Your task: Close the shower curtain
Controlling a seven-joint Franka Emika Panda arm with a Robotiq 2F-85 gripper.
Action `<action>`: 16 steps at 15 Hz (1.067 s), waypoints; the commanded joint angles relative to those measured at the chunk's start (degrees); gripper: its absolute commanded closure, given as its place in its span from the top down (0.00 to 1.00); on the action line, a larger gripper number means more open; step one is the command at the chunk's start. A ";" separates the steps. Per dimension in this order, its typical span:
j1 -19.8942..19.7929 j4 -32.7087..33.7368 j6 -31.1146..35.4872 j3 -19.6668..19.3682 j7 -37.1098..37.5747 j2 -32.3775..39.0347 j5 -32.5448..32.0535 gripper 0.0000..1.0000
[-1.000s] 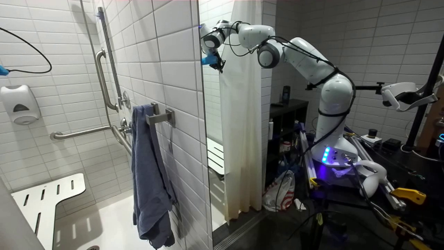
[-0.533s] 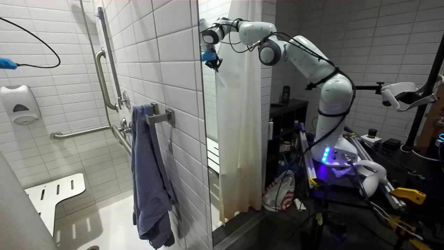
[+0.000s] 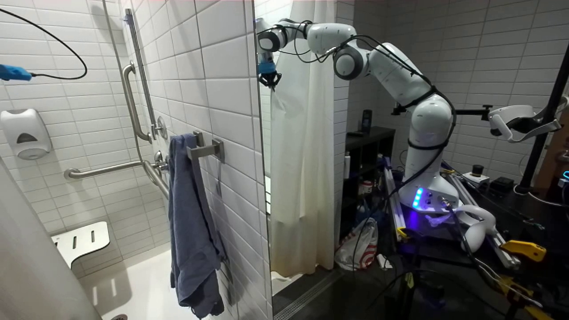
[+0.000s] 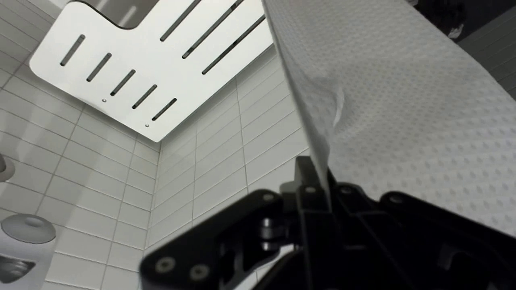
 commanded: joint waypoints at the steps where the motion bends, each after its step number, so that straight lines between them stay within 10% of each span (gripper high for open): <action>1: 0.84 -3.56 0.54 -1.91 2.52 -3.11 -2.09 0.00; 16: 3.06 -12.19 4.13 -6.64 13.47 -9.26 -5.55 0.00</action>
